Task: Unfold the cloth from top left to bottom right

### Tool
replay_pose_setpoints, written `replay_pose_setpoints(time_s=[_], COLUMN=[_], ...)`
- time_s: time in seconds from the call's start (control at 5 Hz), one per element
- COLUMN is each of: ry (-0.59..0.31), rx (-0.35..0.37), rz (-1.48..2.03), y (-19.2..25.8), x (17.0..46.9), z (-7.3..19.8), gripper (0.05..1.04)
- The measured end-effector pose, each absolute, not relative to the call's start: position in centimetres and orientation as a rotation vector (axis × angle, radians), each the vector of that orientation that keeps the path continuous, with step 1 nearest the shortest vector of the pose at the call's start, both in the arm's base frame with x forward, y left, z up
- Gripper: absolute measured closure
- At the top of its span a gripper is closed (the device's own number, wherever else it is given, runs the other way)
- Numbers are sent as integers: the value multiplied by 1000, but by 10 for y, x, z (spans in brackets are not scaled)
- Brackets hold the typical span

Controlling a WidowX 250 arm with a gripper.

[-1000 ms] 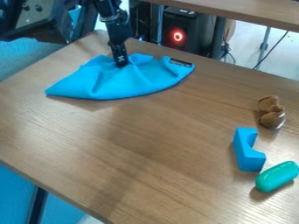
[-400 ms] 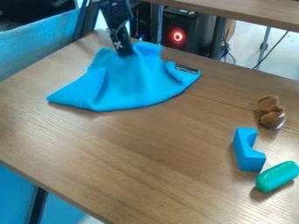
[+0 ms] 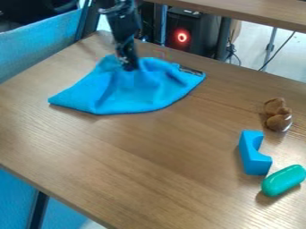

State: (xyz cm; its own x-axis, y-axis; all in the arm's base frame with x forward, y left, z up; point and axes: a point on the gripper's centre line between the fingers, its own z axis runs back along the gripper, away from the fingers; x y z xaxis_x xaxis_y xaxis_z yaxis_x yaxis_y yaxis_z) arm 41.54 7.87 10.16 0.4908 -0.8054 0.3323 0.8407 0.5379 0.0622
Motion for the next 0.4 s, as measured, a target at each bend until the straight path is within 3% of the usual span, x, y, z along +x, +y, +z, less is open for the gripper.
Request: replay_pose_setpoints(time_s=[0.2, 0.4], ry=[-297, -264], rx=[-88, -12], rz=[-1025, -1018], y=[52, 18], x=[396, 372], z=[96, 99], gripper=[1032, 1032])
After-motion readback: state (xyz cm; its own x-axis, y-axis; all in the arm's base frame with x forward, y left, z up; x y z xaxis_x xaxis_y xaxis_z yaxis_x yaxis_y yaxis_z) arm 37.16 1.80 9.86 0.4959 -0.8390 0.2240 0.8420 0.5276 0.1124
